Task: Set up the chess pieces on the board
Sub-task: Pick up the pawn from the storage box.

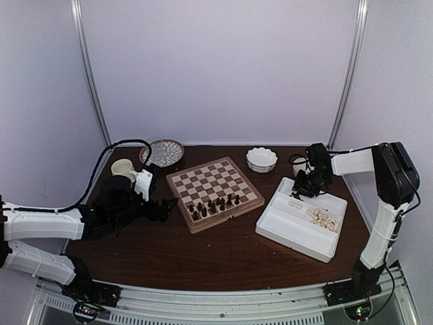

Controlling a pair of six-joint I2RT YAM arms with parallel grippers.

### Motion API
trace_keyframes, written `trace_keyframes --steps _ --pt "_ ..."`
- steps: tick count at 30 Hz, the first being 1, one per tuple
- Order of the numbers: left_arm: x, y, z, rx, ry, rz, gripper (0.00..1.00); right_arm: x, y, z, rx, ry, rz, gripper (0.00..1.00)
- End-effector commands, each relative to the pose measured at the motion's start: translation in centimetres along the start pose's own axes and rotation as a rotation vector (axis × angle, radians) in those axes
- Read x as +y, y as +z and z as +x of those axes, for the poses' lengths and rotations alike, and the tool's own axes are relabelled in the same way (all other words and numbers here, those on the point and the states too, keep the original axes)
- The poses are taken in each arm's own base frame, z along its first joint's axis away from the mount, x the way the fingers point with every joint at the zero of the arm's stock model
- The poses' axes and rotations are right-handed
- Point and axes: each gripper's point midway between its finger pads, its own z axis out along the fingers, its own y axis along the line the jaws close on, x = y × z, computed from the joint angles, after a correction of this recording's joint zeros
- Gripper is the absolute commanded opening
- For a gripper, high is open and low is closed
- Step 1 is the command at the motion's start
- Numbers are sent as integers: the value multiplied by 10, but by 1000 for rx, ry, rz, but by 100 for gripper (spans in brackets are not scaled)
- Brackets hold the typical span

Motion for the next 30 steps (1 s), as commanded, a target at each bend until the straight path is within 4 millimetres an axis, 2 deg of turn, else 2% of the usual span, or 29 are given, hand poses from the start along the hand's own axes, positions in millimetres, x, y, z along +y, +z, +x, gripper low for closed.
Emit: trace_keyframes --steps 1,7,16,23,25,30 --pt "-2 -2 -21 -65 -4 6 94 -18 15 23 72 -31 102 36" --pt "-7 -3 -20 -54 -24 39 94 -15 6 30 78 -165 183 41" --pt "-15 -9 -21 -57 -44 80 93 -15 -2 40 47 -259 265 34" --pt "-16 -10 -22 -53 -43 81 93 -7 -3 44 42 -298 270 26" --pt "-15 -10 -21 -52 -42 76 93 -5 -6 45 40 -313 266 16" --pt "-16 -8 -20 -46 -42 79 93 4 -18 41 0 -325 223 9"
